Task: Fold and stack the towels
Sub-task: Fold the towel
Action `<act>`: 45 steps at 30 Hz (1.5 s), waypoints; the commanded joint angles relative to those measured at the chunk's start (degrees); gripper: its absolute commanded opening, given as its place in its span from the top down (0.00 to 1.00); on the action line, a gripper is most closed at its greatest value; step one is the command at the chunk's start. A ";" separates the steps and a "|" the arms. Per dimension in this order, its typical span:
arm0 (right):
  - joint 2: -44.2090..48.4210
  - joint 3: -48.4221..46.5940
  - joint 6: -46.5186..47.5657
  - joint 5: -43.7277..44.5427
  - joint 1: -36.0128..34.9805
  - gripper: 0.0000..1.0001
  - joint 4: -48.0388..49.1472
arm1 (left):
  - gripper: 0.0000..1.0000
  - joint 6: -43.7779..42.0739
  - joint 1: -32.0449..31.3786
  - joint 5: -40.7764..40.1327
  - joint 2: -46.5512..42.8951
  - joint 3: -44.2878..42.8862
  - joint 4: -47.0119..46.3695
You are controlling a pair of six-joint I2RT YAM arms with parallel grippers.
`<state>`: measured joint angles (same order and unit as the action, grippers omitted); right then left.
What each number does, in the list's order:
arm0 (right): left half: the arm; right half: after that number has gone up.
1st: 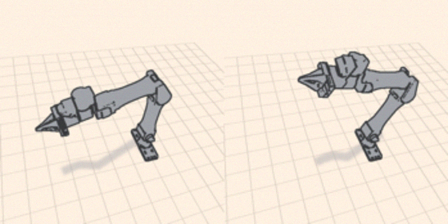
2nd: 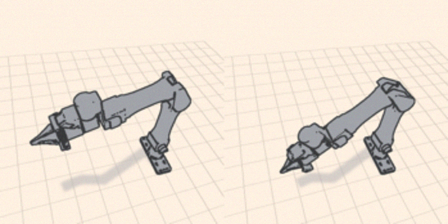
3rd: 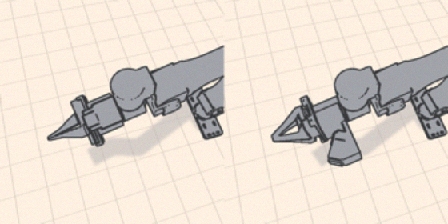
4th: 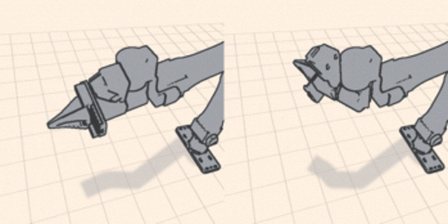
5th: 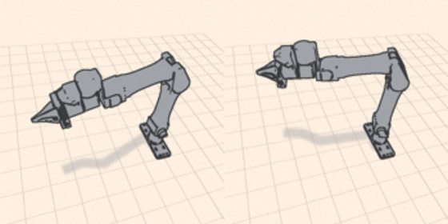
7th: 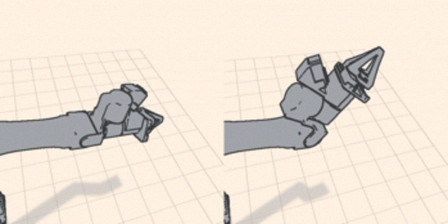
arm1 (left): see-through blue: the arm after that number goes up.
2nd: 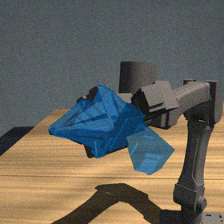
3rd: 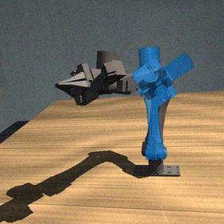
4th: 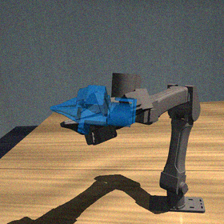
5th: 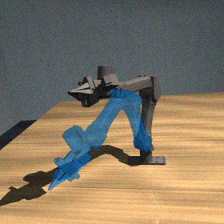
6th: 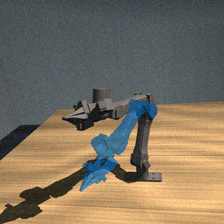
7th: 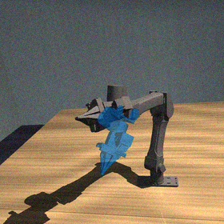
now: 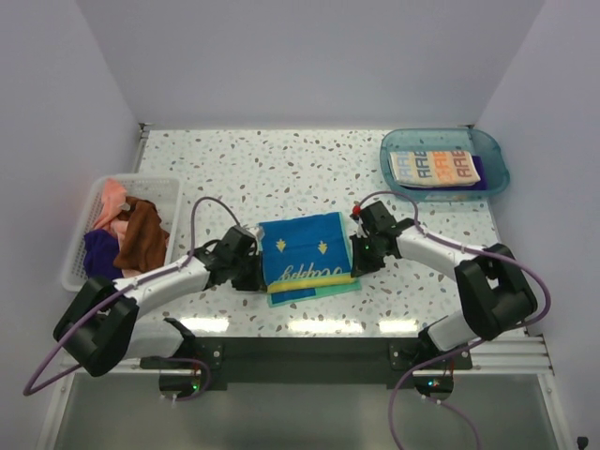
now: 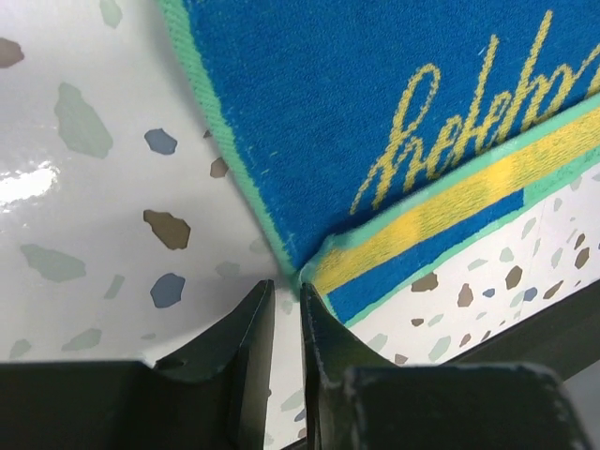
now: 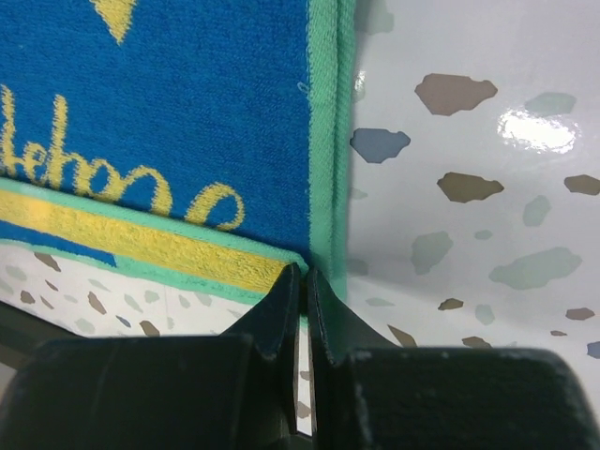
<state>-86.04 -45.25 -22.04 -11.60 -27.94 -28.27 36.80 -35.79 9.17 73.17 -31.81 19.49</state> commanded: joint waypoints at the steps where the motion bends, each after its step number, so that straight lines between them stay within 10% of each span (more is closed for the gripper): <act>1: 2.63 -1.33 1.91 2.72 0.35 0.97 -2.14 | 0.78 0.21 -0.42 -1.35 -3.46 0.70 1.96; 12: 6.58 -1.07 3.15 1.93 0.35 0.69 -5.38 | 0.44 1.17 -0.68 0.24 -11.72 1.40 1.61; 19: 13.17 3.41 -0.18 -0.18 0.35 0.67 -5.48 | 0.40 0.65 -0.60 0.41 -15.86 1.40 0.12; 45: 7.11 5.70 -4.41 -1.06 0.35 0.74 6.47 | 0.72 4.25 -5.96 -11.36 5.22 -3.25 -2.17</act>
<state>-79.00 -40.07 -25.54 -12.86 -27.73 -24.47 40.07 -41.65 4.97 76.55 -33.67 17.63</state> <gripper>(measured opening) 0.262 0.289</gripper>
